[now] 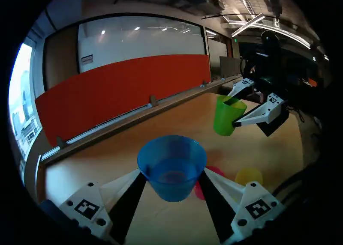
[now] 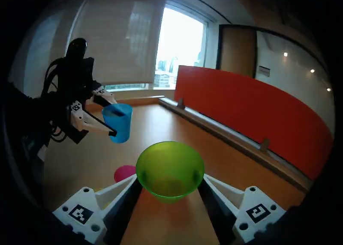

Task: Pour water

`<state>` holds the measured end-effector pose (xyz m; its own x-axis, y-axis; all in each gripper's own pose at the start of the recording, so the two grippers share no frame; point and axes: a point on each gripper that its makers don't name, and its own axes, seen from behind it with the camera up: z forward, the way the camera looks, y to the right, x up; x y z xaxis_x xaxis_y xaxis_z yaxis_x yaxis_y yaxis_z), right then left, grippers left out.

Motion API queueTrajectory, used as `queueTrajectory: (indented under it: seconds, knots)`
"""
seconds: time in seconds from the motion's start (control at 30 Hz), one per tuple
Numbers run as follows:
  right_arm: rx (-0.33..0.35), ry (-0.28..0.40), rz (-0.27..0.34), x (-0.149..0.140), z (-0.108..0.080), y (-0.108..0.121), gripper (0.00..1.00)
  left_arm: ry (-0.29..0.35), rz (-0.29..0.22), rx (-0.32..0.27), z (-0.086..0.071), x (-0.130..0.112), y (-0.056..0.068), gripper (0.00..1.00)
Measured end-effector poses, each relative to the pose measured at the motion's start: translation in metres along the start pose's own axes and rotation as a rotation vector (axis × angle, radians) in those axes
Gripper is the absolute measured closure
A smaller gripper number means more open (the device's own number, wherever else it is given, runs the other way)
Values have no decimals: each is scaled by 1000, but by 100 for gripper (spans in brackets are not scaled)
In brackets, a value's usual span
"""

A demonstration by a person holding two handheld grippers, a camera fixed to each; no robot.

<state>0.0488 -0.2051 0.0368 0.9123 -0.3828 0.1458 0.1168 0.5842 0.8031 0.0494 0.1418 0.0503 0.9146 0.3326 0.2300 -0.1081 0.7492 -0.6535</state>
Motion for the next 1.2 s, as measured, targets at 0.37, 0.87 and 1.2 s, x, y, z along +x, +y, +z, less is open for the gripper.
queueTrajectory:
  seconds: [0.37,0.87,1.2]
  knots:
    - [-14,42,-7,20,-13,-1,13,80,-36,21,-15,28,0,20]
    - [-22,92,-2,38,-18,-4,12,154,-79,47,-27,48,-5,20]
    - [-33,146,10,49,-20,0,12,165,-85,48,-29,50,-6,19]
